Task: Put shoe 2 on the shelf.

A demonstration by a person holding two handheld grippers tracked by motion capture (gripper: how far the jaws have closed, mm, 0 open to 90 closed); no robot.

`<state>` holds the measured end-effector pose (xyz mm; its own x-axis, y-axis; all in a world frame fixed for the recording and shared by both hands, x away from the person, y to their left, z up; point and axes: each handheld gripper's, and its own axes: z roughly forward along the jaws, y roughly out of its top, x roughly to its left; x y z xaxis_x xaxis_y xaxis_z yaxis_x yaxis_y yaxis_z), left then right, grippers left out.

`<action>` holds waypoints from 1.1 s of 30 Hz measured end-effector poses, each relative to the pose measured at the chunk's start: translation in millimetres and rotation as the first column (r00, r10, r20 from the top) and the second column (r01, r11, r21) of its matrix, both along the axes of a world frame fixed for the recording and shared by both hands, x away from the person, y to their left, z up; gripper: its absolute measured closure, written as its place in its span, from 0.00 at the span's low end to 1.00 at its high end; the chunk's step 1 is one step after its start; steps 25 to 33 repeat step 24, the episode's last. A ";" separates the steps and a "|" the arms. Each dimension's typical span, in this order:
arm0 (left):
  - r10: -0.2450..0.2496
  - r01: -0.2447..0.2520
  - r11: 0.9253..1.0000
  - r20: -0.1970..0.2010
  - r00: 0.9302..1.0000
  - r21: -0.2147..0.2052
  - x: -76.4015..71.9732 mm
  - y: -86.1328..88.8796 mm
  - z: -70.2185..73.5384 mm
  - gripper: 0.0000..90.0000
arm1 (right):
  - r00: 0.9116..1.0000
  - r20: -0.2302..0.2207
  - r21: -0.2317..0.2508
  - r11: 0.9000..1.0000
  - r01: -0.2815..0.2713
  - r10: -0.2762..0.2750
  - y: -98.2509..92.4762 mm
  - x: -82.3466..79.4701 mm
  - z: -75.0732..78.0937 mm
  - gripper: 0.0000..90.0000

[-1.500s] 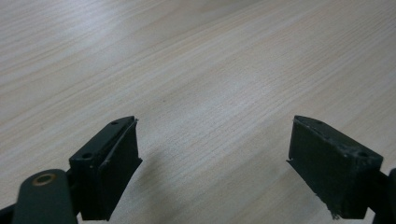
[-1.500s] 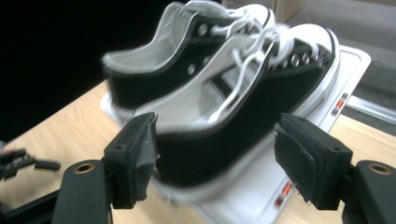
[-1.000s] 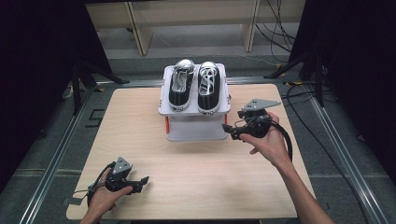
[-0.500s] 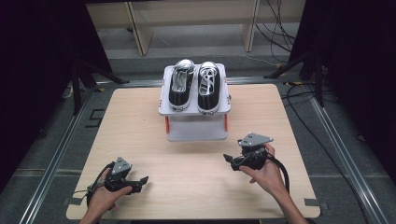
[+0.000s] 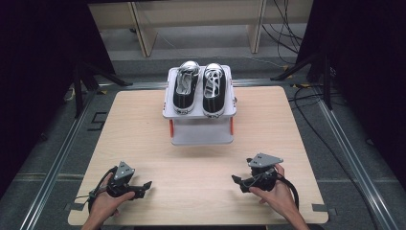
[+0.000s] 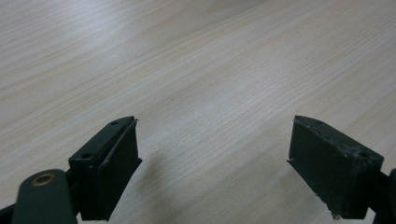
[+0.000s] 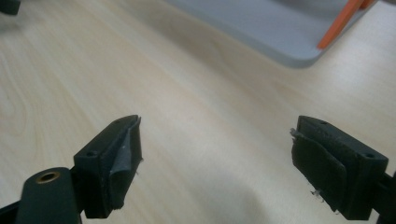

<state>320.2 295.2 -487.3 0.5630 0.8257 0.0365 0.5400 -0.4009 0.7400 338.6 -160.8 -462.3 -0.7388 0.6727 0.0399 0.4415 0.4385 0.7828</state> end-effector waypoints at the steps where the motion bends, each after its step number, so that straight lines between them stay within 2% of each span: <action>1: 0.005 -0.005 1.000 -0.004 1.000 -0.002 -0.4 -0.4 -0.1 0.17 | 1.000 -0.003 -0.009 1.000 0.000 0.000 -1.4 -1.9 -1.0 0.18; 2: 0.011 -0.011 1.000 -0.007 1.000 -0.008 -0.6 -0.9 -0.5 0.17 | 1.000 -0.012 -0.007 1.000 -0.001 0.001 -3.5 -4.3 -3.1 0.18; 6: -0.022 0.022 0.999 0.005 1.000 0.026 2.0 1.8 0.2 0.17 | 1.000 -0.023 -0.024 0.999 0.020 -0.021 -10.5 -9.1 -8.2 0.18; 7: -0.010 0.010 1.000 0.003 1.000 0.013 1.3 0.7 -0.4 0.17 | 0.998 -0.045 -0.032 0.999 0.036 -0.038 -11.9 -11.1 -9.8 0.18; 9: 0.010 -0.010 1.000 -0.009 1.000 -0.006 -0.4 -1.1 -1.0 0.17 | 0.999 -0.034 -0.053 0.998 0.033 -0.035 -13.4 -11.9 -11.6 0.20; 12: -0.040 0.039 0.998 0.012 0.999 0.048 3.0 2.1 0.8 0.17 | 0.999 -0.034 -0.054 0.998 0.030 -0.032 -13.3 -11.7 -12.0 0.23; 15: -0.020 0.020 1.000 0.001 1.000 0.024 0.9 -0.3 0.7 0.17 | 0.998 -0.048 -0.069 0.997 0.029 -0.032 -10.2 -12.9 -14.2 0.22; 16: -0.017 0.017 1.000 0.006 1.000 0.019 1.0 -0.8 0.6 0.17 | 1.000 -0.026 -0.080 0.997 0.008 -0.010 -9.8 -11.5 -15.1 0.22; 17: -0.015 0.015 1.000 0.010 1.000 0.014 1.0 -1.2 0.3 0.17 | 1.000 -0.028 -0.077 0.997 -0.001 -0.001 -8.4 -11.4 -15.9 0.22; 19: -0.011 0.011 1.000 0.004 1.000 0.011 0.5 -1.6 0.3 0.17 | 0.999 -0.054 -0.071 0.997 0.002 -0.005 -6.4 -12.5 -15.3 0.22; 22: -0.012 0.012 1.000 0.006 1.000 0.012 0.5 -1.7 0.4 0.17 | 1.000 -0.024 -0.083 0.997 -0.002 0.000 -6.7 -11.5 -15.4 0.21; 33: -0.012 0.012 1.000 0.005 1.000 0.013 0.6 -1.5 0.5 0.17 | 0.999 -0.032 -0.081 0.997 0.000 -0.003 -6.9 -11.4 -15.4 0.21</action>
